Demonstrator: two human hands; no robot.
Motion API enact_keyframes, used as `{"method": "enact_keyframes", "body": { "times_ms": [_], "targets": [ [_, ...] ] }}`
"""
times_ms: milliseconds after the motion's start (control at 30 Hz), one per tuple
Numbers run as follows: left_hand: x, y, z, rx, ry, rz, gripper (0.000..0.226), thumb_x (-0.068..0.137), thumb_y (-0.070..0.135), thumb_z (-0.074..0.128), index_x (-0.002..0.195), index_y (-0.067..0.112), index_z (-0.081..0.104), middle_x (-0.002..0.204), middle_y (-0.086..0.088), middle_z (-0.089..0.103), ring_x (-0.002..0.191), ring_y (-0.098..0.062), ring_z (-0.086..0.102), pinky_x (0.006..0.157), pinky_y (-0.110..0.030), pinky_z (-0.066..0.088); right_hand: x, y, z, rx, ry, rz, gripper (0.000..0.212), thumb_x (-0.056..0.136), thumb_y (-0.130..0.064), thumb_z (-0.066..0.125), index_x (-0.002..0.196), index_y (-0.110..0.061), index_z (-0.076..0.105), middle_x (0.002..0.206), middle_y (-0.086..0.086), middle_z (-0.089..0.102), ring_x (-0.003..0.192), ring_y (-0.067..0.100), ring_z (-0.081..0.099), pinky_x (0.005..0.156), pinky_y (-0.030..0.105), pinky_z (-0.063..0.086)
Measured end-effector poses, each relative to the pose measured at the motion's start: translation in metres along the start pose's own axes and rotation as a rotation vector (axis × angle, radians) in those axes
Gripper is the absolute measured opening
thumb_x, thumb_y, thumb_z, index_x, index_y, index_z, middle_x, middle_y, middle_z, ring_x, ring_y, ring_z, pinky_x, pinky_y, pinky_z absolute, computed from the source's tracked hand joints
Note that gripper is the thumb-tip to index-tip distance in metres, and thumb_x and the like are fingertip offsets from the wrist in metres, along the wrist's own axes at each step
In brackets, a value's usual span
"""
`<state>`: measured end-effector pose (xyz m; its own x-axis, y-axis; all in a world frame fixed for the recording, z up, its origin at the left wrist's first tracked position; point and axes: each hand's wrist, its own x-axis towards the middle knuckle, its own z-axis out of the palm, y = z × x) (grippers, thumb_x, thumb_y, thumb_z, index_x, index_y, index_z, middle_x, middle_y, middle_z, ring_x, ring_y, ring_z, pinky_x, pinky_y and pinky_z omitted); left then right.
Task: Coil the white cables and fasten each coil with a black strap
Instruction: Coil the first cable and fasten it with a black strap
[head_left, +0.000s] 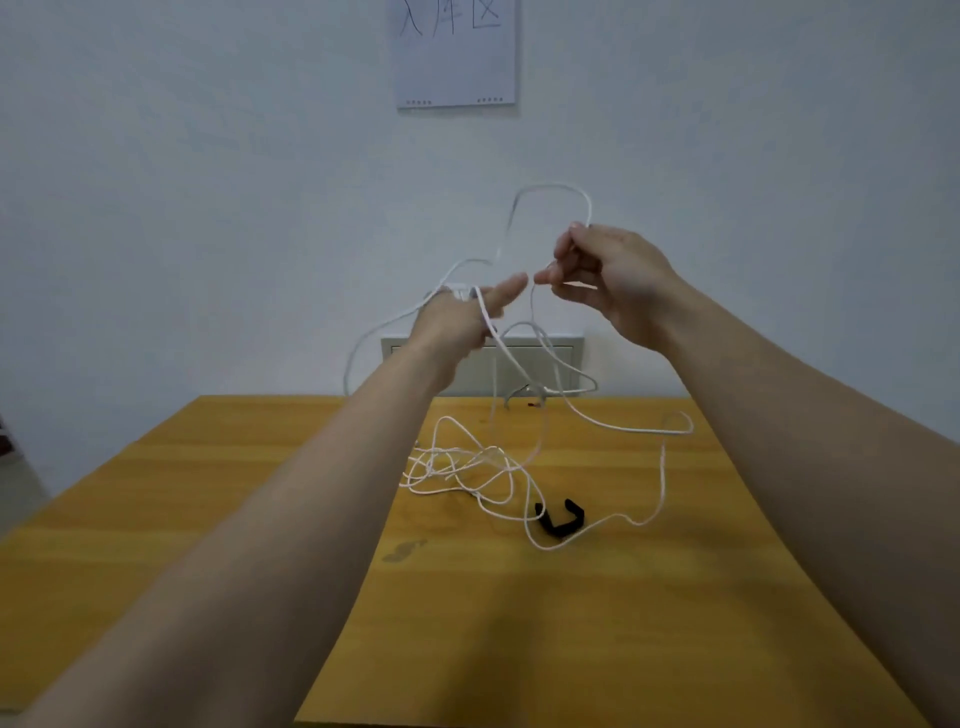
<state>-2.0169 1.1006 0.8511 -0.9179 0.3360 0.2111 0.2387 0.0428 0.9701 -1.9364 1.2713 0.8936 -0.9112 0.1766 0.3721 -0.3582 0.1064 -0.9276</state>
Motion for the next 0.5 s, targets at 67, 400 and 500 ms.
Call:
{"method": "enact_keyframes", "body": {
  "times_ms": [67,400,500],
  "targets": [
    [-0.004,-0.001,0.004,-0.021,-0.132,-0.017,0.033,0.081,0.047,0.083,0.089,0.016,0.074,0.094,-0.006,0.079,0.061,-0.009,0.05,0.051,-0.017,0.038,-0.001,0.0,0.001,0.026,0.003,-0.018,0.036,0.111,-0.024,0.034,0.084,-0.016,0.056,0.077,0.006,0.066,0.099,0.023,0.072,0.09,0.035,0.052],
    [-0.004,-0.012,0.009,0.256,-0.136,0.009,0.028,0.096,0.031,0.071,0.092,0.004,0.08,0.073,-0.005,0.077,0.045,-0.007,0.049,0.046,-0.019,0.038,-0.007,0.017,-0.004,-0.081,0.03,-0.084,0.036,0.112,-0.023,0.032,0.084,-0.019,0.054,0.084,0.007,0.072,0.109,0.019,0.071,0.092,0.036,0.051],
    [-0.004,-0.018,0.007,0.272,-0.112,-0.029,0.025,0.095,0.029,0.072,0.089,0.006,0.079,0.076,-0.007,0.078,0.046,-0.009,0.051,0.046,-0.019,0.04,-0.006,0.018,-0.01,-0.145,0.118,-0.154,0.037,0.112,-0.023,0.032,0.083,-0.021,0.054,0.082,0.003,0.074,0.107,0.014,0.071,0.097,0.036,0.05]
  ]
}}
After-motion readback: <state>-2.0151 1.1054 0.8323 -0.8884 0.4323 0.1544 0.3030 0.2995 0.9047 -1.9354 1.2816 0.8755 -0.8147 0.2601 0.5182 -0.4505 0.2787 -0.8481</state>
